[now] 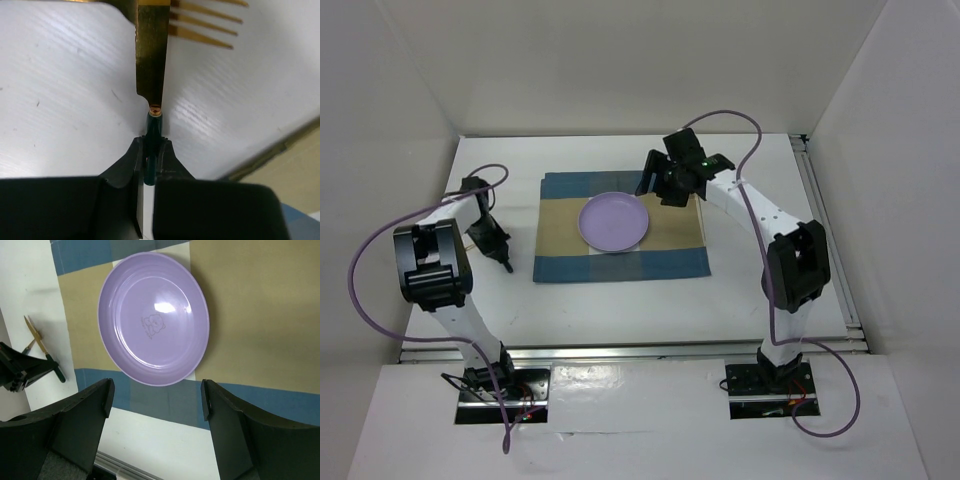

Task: Set the dinner table for one person

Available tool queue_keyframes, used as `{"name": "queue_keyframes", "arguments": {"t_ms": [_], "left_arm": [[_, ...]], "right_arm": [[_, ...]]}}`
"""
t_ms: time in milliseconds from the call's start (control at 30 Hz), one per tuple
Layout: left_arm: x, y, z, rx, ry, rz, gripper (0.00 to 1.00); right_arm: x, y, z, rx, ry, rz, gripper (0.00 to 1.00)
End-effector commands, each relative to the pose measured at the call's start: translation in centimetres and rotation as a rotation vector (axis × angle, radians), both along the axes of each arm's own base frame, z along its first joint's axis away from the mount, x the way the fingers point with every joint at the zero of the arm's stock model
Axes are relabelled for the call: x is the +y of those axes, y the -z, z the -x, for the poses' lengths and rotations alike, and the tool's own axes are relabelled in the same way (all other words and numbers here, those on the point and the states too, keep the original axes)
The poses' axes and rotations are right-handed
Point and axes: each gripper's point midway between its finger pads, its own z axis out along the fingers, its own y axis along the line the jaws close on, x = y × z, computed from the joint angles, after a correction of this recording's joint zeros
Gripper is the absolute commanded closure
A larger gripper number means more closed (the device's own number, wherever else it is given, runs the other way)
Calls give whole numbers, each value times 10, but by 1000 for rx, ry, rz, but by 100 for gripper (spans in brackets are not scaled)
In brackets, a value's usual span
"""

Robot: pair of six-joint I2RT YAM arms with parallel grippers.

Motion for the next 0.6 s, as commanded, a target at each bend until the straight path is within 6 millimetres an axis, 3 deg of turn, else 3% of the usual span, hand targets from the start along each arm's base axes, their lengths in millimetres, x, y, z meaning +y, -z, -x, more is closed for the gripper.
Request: {"name": "queue_keyframes", "arguments": {"t_ms": [0,167,367,400,467,500,567], "left_arm": [[-9,-38,3,-72,47,4,100],[-44,-79,-13,-211,179,46,100],[-102,-123,-26,-322,343,141,100],[-126,-129,-27,-335,399,167,100],[-157,-146,-31,-361,451,209,100],[-187,-148,-28,-356,514,240,100],[-221,-160,-30,-376,557,298,100]], "right_arm": [[-13,-28,10,-58,24,25,18],[-24,-47,16,-94,48,21,18],[-43,-48,24,-87,85,54,17],[-46,-57,25,-109,94,50,17],[-64,-53,26,-93,130,60,17],[-71,-58,27,-103,143,55,17],[-86,-52,32,-78,169,69,17]]}}
